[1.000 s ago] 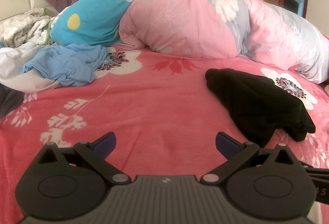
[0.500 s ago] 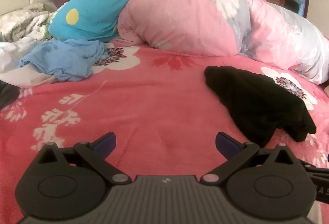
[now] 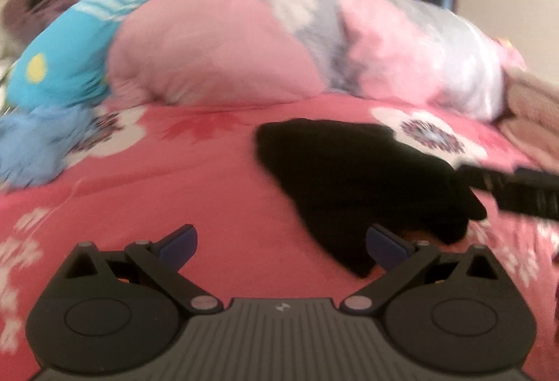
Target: Fold clothes
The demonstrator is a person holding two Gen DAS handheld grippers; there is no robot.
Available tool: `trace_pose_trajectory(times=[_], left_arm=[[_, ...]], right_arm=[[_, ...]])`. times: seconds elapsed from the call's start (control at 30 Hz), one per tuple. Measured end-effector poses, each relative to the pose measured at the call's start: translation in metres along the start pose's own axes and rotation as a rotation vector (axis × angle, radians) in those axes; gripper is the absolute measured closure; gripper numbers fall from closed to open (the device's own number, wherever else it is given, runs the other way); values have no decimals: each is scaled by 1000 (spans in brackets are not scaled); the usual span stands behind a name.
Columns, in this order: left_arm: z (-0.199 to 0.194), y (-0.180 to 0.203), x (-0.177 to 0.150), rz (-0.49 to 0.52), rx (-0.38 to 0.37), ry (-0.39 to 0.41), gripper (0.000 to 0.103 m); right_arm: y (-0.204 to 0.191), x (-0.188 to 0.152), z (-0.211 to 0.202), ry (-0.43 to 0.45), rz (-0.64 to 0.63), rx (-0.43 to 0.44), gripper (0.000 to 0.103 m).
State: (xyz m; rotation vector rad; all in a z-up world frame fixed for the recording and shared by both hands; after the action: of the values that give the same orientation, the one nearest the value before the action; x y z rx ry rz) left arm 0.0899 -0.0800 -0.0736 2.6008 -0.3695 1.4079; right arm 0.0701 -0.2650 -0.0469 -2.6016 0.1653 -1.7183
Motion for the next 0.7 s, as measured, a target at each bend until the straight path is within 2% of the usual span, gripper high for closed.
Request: trace_pose_trajectory(times=[0.13,0.23,0.4,0.47,0.53,0.6,0.63,0.7], left_arm=[[24,20,-1,61,-23,-36,0],[39,31,-4,88,-39,-67,7],[52,40,-6,83,-75,-104,33],[51,41,-6,86,-81,-107,39],[48,42,-4,95,-83,-107,47],[46,43,-3,103,-86,-108,58],[45,43,-3,108,-87,-108,62],[42,44,-2,116,-89,-108,74]], right_arm=[[15,15,26,-24,1,41,1],[16,14,48,-80,12,78,1],[14,8,82,-170,51,163,2],[13,6,93,-203,67,196,4],[10,3,96,-223,80,225,10],[7,0,97,-243,100,257,30],[6,-1,96,-250,107,268,34],[4,-2,94,-260,118,287,49]])
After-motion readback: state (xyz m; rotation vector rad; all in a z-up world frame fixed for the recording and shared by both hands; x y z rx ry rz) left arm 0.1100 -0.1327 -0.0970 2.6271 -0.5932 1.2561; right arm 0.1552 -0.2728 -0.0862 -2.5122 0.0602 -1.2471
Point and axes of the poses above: each gripper's, at about its wrist camera, not at the fingertips, and z roughly the way its jaws point, y to its right, x to its top, the point moved 9 cm from there along z, roughly the way its jaws point, and after that the axes turned 1 degree about y, right-handed, at the moved point
